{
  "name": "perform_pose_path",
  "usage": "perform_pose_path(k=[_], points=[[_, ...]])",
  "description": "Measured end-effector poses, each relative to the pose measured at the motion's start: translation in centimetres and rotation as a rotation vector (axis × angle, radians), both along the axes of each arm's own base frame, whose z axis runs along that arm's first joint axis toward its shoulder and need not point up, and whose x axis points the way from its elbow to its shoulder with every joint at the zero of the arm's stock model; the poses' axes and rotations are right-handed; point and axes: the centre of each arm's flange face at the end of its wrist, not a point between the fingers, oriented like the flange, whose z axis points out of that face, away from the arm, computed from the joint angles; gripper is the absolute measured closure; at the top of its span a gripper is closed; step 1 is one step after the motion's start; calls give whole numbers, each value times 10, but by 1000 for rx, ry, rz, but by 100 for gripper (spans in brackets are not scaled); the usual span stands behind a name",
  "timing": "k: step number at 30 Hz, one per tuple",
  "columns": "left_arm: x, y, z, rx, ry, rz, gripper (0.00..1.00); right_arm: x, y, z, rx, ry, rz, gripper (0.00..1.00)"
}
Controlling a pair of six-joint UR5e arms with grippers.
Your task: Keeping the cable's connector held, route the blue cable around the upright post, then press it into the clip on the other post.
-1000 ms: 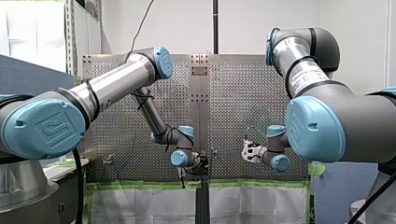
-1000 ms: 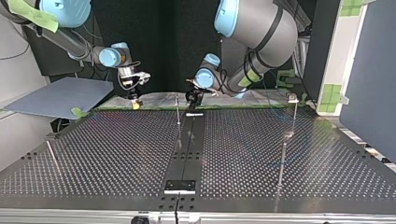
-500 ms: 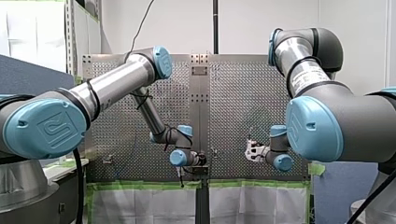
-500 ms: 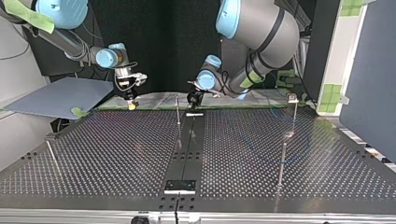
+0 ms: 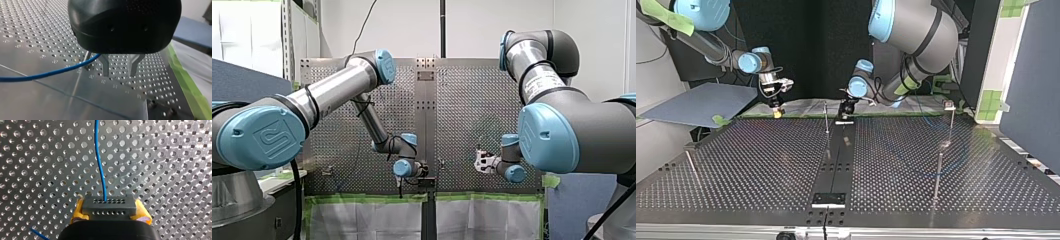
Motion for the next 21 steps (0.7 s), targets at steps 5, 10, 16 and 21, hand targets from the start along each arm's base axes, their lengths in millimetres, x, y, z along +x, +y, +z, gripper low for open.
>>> perform_pose_path(k=[5, 10, 16, 21], points=[[0, 3, 0, 58, -13, 15, 0, 0, 0, 0, 0, 0, 4, 100], [-1, 1, 4, 102, -31, 9, 0, 1, 1, 0, 2, 1, 6, 100], [-1, -1, 26, 159, -50, 21, 0, 2, 2, -1, 4, 1, 15, 100], [-6, -7, 41, 209, -51, 6, 0, 2, 2, -1, 6, -1, 20, 100]])
